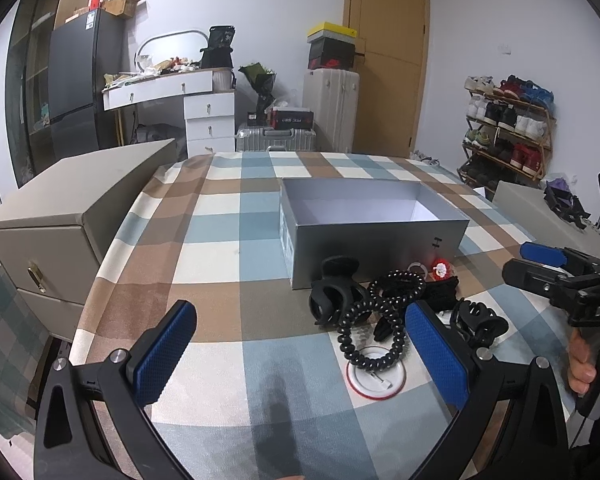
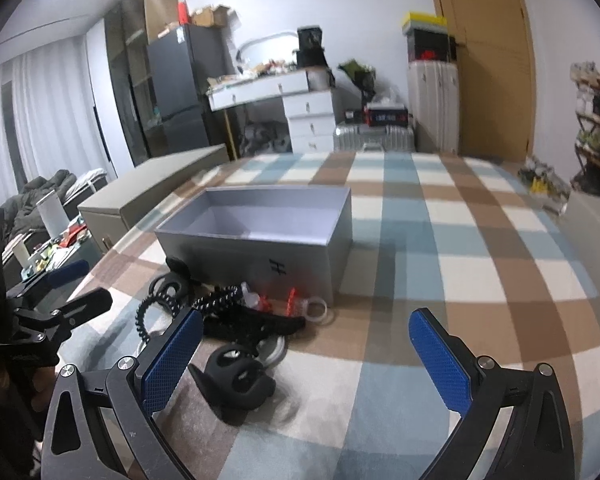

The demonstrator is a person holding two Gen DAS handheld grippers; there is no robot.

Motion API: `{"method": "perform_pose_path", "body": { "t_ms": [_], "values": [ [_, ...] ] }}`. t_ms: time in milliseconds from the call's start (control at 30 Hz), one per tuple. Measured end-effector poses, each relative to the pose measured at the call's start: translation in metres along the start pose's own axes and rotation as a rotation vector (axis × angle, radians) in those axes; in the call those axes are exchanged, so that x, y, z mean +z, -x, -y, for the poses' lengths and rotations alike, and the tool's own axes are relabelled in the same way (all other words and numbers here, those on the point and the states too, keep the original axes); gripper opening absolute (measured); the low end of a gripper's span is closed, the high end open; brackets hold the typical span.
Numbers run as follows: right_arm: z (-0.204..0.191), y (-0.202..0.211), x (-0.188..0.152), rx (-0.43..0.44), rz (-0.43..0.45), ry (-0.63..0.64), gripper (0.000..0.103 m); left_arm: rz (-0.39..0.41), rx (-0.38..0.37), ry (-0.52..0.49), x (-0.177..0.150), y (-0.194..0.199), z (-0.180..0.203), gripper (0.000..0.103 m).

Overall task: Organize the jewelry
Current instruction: 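Grasp the black coiled hair tie with the left tool while the right tool grasps a black claw clip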

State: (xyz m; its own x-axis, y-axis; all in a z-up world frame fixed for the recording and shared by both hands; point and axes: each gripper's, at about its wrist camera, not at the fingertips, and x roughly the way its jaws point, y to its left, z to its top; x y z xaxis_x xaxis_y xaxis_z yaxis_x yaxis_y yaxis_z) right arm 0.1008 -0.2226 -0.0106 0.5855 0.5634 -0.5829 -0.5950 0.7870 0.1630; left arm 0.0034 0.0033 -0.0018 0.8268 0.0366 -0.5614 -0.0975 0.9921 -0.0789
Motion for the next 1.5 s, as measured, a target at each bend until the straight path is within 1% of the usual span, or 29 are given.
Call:
{"method": "perform_pose_path", "body": {
  "t_ms": [67,167,233,333,400,433,467,533,600,667,733,800,833,933,1033,1100,1167,1200,1233,1267,1300,1367,1433,1500],
  "values": [
    [-0.003,0.002,0.002,0.011,-0.014,0.000,0.103,-0.008,-0.001,0.006,0.002,-0.001,-0.002,0.102],
    [-0.010,0.001,0.003,0.038,-0.055,0.015,0.103,-0.029,-0.027,0.005,0.004,-0.002,-0.002,0.102],
    [-0.013,0.000,0.001,0.063,-0.075,0.019,0.103,-0.041,-0.021,-0.007,0.006,-0.004,0.000,0.102],
    [-0.018,-0.008,-0.003,0.102,-0.134,0.025,0.103,-0.058,-0.011,-0.031,0.005,-0.007,0.003,0.102],
    [-0.019,-0.014,-0.006,0.119,-0.164,0.018,0.095,-0.067,-0.017,-0.037,0.004,-0.008,0.005,0.102],
    [-0.019,-0.017,-0.008,0.127,-0.185,0.012,0.093,-0.074,-0.024,-0.039,0.004,-0.009,0.006,0.102],
    [-0.019,-0.020,-0.010,0.141,-0.200,0.008,0.088,-0.079,-0.029,-0.040,0.003,-0.010,0.007,0.102],
    [-0.021,-0.026,-0.013,0.150,-0.226,0.006,0.085,-0.088,-0.030,-0.045,0.001,-0.011,0.008,0.102],
    [-0.023,-0.027,-0.016,0.162,-0.240,0.009,0.077,-0.097,-0.028,-0.049,0.000,-0.013,0.009,0.102],
    [-0.025,-0.029,-0.020,0.168,-0.252,0.010,0.075,-0.112,-0.024,-0.050,-0.001,-0.016,0.010,0.102],
    [-0.025,-0.030,-0.022,0.166,-0.262,0.011,0.068,-0.123,-0.024,-0.050,-0.001,-0.017,0.010,0.102],
    [-0.025,-0.031,-0.023,0.166,-0.270,0.006,0.054,-0.147,-0.030,-0.051,-0.001,-0.020,0.011,0.102],
    [-0.024,-0.030,-0.024,0.158,-0.267,0.005,0.050,-0.162,-0.037,-0.052,-0.001,-0.022,0.012,0.102],
    [-0.021,-0.025,-0.023,0.171,-0.244,0.001,0.050,-0.190,-0.060,-0.052,-0.001,-0.026,0.013,0.101],
    [-0.019,-0.018,-0.020,0.174,-0.217,-0.005,0.050,-0.216,-0.057,-0.054,-0.001,-0.029,0.015,0.101],
    [-0.016,-0.014,-0.018,0.183,-0.195,-0.015,0.050,-0.233,-0.066,-0.058,-0.001,-0.032,0.016,0.091],
    [-0.015,-0.010,-0.016,0.185,-0.177,-0.017,0.050,-0.250,-0.064,-0.055,-0.002,-0.035,0.016,0.073],
    [-0.015,-0.009,-0.015,0.188,-0.173,-0.017,0.050,-0.260,-0.069,-0.047,-0.002,-0.036,0.015,0.068],
    [-0.015,-0.007,-0.014,0.190,-0.167,-0.019,0.050,-0.263,-0.078,-0.037,-0.002,-0.037,0.014,0.058],
    [-0.015,-0.007,-0.014,0.191,-0.164,-0.019,0.051,-0.264,-0.085,-0.024,-0.003,-0.036,0.012,0.052],
    [-0.016,-0.006,-0.013,0.192,-0.162,-0.019,0.051,-0.267,-0.090,-0.018,-0.003,-0.037,0.011,0.048],
    [-0.017,-0.005,-0.012,0.192,-0.157,-0.019,0.051,-0.270,-0.101,-0.011,-0.003,-0.037,0.010,0.017],
    [-0.017,-0.004,-0.012,0.192,-0.153,-0.021,0.051,-0.280,-0.118,-0.004,-0.004,-0.036,0.008,0.006],
    [-0.017,-0.004,-0.011,0.189,-0.150,-0.022,0.051,-0.262,-0.115,-0.008,-0.004,-0.033,0.007,0.006]
  ]
}}
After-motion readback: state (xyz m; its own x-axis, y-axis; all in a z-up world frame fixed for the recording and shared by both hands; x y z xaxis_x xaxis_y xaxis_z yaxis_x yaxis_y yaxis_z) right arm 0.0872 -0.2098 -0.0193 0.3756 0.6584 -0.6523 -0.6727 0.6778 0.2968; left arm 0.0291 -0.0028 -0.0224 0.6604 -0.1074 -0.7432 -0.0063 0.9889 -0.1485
